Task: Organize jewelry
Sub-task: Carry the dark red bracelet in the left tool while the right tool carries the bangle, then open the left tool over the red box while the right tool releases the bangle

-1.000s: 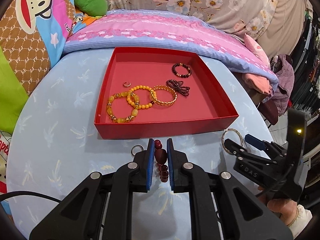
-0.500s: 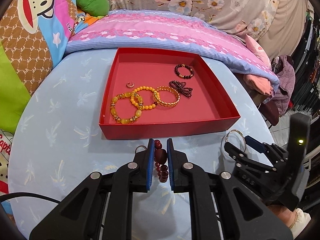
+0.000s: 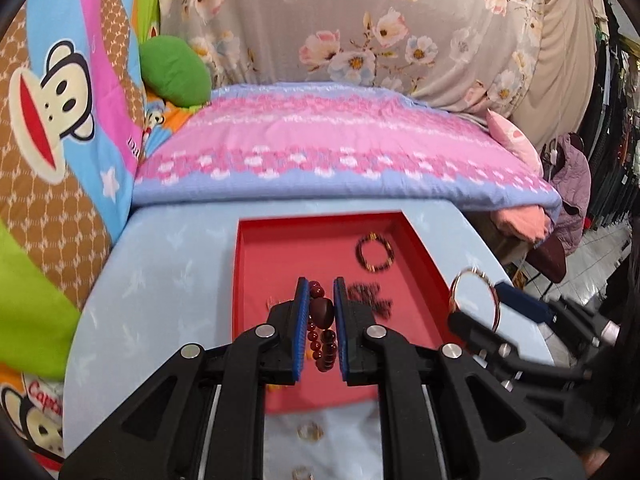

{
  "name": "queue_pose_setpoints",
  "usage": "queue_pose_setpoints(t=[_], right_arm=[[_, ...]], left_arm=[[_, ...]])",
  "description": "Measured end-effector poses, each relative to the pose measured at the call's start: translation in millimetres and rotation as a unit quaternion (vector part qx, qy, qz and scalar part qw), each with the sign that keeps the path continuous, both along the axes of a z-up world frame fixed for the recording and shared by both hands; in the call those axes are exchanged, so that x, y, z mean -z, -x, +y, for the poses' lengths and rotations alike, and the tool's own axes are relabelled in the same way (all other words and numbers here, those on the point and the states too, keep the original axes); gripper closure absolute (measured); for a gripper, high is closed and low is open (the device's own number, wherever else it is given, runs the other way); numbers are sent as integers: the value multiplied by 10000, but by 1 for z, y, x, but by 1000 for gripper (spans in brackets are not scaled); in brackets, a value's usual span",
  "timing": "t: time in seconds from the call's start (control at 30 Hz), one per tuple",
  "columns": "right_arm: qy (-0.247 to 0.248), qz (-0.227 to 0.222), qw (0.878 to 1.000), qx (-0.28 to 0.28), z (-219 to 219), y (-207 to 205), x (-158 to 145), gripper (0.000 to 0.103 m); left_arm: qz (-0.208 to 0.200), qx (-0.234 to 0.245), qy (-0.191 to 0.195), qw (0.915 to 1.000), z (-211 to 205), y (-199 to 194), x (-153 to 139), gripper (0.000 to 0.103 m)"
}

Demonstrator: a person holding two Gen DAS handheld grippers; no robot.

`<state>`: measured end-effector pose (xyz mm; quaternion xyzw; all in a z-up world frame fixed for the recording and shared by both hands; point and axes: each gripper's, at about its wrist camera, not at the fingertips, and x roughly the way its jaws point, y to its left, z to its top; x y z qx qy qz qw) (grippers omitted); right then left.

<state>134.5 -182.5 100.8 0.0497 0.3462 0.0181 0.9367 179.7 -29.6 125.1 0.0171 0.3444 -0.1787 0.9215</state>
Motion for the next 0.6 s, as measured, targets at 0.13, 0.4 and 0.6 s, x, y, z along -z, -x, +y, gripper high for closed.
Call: queue_pose_setpoints(t=[0.13, 0.4, 0.6], right_arm=[[60, 145, 9999, 11, 5, -31, 15, 45], [62, 443, 9989, 101, 3, -65, 47, 45], [99, 500, 9985, 173, 1, -67, 56, 44]], left_arm=[[19, -11, -27, 10000, -6, -37, 4, 91], [433, -37, -241, 9988, -21, -81, 48, 91], [503, -234, -325, 9979, -25, -93, 62, 72]])
